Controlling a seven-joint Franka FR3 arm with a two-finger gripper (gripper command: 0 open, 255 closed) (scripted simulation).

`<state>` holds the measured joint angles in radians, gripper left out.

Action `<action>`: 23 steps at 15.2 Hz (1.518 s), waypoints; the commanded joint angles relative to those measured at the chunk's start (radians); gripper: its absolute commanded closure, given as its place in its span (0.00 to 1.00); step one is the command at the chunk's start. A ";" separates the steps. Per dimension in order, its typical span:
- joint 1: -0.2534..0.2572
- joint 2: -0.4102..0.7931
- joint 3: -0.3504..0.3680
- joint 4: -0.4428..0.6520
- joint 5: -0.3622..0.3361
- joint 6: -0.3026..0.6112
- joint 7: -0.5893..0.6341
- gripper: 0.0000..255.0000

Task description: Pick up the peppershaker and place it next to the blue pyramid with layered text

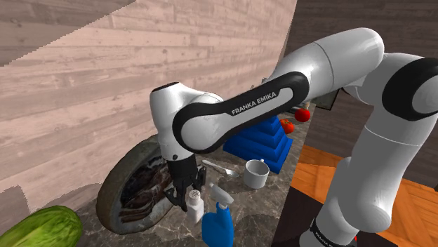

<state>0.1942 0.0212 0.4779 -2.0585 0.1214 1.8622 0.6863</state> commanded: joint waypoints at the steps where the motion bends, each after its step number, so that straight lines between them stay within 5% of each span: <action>1: -0.001 -0.011 -0.001 0.018 0.004 -0.028 -0.001 1.00; 23: -0.009 -0.060 -0.010 0.263 0.018 -0.318 0.014 1.00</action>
<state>0.1855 -0.0376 0.4685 -1.8065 0.1386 1.5572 0.6996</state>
